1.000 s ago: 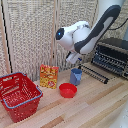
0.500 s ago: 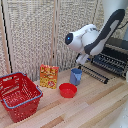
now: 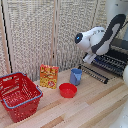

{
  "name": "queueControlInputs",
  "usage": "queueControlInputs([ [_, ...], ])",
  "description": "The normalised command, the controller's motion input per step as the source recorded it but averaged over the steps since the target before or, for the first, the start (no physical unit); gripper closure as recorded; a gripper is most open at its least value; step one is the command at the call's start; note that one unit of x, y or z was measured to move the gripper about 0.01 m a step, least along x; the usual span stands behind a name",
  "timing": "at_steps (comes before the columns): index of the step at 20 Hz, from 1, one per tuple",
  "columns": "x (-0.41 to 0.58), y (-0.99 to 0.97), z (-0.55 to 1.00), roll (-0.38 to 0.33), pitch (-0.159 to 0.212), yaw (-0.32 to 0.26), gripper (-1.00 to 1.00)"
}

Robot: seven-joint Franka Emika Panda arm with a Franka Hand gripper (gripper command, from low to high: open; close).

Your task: Kindly position your hand close to the oven tray's handle. Softly yet firmly grasp the handle using your hand. Slowly and with caution, draw the tray out until it is fully stretched out.

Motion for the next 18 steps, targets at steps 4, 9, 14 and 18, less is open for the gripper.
queueControlInputs([
  [4,0.234,-0.62,-0.12,-0.052,-0.005,-0.145,-1.0],
  [9,0.138,-0.55,-0.21,-0.05,0.0,-0.15,-1.0],
  [14,0.17,-0.21,-0.11,-0.011,0.002,-0.025,-1.0],
  [18,0.099,-0.21,0.0,0.0,0.004,0.0,1.0],
])
